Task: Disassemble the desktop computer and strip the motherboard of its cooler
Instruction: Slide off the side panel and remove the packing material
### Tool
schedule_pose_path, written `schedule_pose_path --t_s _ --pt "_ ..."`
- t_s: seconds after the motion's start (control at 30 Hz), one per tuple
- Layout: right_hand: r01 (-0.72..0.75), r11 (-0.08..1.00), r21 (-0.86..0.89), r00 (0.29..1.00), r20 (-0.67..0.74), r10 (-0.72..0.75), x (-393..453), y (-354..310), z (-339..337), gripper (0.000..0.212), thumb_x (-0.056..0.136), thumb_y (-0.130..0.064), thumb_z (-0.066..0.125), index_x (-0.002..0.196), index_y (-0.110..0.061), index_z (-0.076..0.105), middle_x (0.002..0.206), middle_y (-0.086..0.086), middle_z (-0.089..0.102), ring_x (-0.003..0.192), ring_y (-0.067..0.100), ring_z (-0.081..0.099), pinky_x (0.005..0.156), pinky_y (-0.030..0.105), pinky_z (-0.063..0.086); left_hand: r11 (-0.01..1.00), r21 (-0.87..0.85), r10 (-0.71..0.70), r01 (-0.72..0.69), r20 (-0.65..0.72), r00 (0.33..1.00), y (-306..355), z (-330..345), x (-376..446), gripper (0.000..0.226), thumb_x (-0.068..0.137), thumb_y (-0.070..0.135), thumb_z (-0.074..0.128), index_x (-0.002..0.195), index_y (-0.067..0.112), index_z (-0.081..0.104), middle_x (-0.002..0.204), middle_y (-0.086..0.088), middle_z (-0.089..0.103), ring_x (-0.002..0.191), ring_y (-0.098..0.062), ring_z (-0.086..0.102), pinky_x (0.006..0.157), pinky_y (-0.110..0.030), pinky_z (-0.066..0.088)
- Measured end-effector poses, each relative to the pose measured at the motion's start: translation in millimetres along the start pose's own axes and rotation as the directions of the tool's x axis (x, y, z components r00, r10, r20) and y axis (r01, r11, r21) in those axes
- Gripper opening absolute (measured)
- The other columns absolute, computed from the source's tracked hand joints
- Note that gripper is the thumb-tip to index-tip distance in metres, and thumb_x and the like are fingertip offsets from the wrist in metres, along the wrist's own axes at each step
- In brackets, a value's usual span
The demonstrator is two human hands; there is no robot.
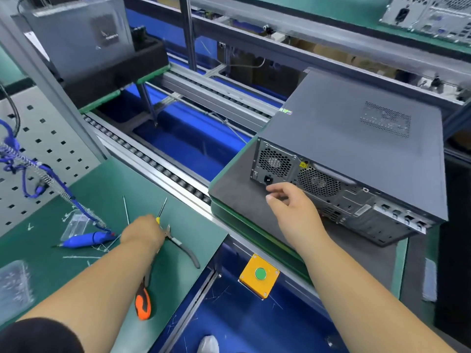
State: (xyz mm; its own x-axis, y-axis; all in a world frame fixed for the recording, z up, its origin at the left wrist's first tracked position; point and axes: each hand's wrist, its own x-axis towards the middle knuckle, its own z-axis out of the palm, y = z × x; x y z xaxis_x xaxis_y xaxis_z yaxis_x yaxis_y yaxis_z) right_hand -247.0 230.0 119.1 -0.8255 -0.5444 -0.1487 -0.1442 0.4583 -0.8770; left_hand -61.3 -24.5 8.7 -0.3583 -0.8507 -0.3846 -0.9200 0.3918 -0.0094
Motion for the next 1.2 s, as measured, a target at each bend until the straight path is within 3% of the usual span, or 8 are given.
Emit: schedule_pose_path --t_s 0.43,0.57,0.67,0.77,0.87,0.93,1.07,1.2 --pt "0.018 0.999 -0.037 1.000 0.015 -0.017 2.6 -16.6 22.9 0.013 0.091 -0.033 0.056 0.099 -0.041 0.061 0.099 -0.017 0.060 0.083 -0.009 0.055 0.067 0.021 0.041 1.000 -0.011 -0.020 0.021 0.111 0.994 0.6 -3.3 10.3 0.042 0.088 0.034 0.059 0.122 0.010 0.050 0.127 -0.012 0.052 0.116 -0.032 0.055 0.089 -0.038 0.047" --pt "0.064 0.992 -0.108 0.995 -0.068 -0.072 -1.8 -24.2 12.3 0.014 0.091 -0.031 0.056 0.100 -0.040 0.062 0.098 -0.018 0.058 0.082 -0.011 0.052 0.064 0.020 0.040 0.937 -0.246 0.209 -0.249 -0.177 0.962 43.4 -36.3 -1.8 0.038 0.083 0.013 0.054 0.121 0.010 0.050 0.124 -0.013 0.049 0.113 -0.033 0.050 0.092 -0.040 0.044" --pt "0.109 0.972 -0.207 0.970 -0.190 -0.149 -5.6 -25.5 -9.3 0.016 0.090 -0.024 0.059 0.099 -0.036 0.063 0.096 -0.017 0.056 0.082 -0.003 0.053 0.069 0.021 0.043 0.707 -0.328 0.458 -0.626 -0.462 0.760 96.3 -74.6 -26.8 0.044 0.083 0.016 0.061 0.125 0.011 0.051 0.121 -0.009 0.051 0.110 -0.029 0.048 0.096 -0.039 0.041" --pt "0.134 0.913 -0.385 0.909 -0.319 -0.268 -10.2 -22.6 -43.0 0.016 0.088 -0.017 0.065 0.101 -0.026 0.065 0.094 -0.014 0.055 0.087 0.007 0.053 0.079 0.025 0.044 0.432 -0.158 0.600 -0.888 -0.685 0.413 147.4 -109.7 -59.8 0.048 0.081 0.026 0.067 0.125 0.011 0.052 0.118 -0.009 0.052 0.109 -0.029 0.048 0.097 -0.039 0.039" --pt "0.051 0.758 -0.650 0.826 -0.399 -0.397 -12.4 -13.8 -80.1 0.032 0.083 -0.021 0.074 0.113 -0.016 0.062 0.107 0.000 0.056 0.103 0.024 0.049 0.089 0.031 0.039 0.204 0.064 0.675 -0.977 -0.732 0.093 192.9 -127.9 -87.0 0.060 0.079 0.034 0.070 0.132 0.012 0.052 0.125 -0.010 0.050 0.118 -0.029 0.045 0.104 -0.038 0.034" --pt "-0.044 0.655 -0.754 0.829 -0.394 -0.397 -9.4 -8.2 -101.3 0.054 0.079 -0.031 0.078 0.126 -0.014 0.056 0.120 0.006 0.052 0.113 0.029 0.045 0.095 0.038 0.040 0.136 0.186 0.779 -0.973 -0.627 -0.011 223.1 -131.1 -97.8 0.075 0.077 0.041 0.073 0.142 0.016 0.044 0.139 -0.010 0.046 0.131 -0.031 0.039 0.111 -0.042 0.031" --pt "-0.092 0.500 -0.861 0.956 -0.217 -0.199 8.5 8.1 -128.6 0.095 0.084 -0.052 0.068 0.156 -0.016 0.017 0.161 0.005 0.017 0.148 0.027 0.014 0.119 0.038 0.021 0.238 0.387 0.930 -0.891 -0.357 0.094 271.7 -120.2 -100.0 0.098 0.083 0.059 0.061 0.155 0.023 0.005 0.163 -0.005 0.007 0.149 -0.026 0.005 0.122 -0.039 0.007" --pt "-0.095 0.448 -0.889 0.970 -0.184 -0.159 22.4 23.7 -130.3 0.091 0.092 -0.052 0.056 0.157 -0.020 0.001 0.165 -0.002 0.001 0.151 0.024 0.004 0.122 0.036 0.012 0.289 0.405 0.941 -0.867 -0.288 0.179 286.1 -106.2 -89.2 0.086 0.093 0.046 0.053 0.155 0.020 0.000 0.163 -0.003 0.002 0.150 -0.022 0.006 0.120 -0.034 0.006"
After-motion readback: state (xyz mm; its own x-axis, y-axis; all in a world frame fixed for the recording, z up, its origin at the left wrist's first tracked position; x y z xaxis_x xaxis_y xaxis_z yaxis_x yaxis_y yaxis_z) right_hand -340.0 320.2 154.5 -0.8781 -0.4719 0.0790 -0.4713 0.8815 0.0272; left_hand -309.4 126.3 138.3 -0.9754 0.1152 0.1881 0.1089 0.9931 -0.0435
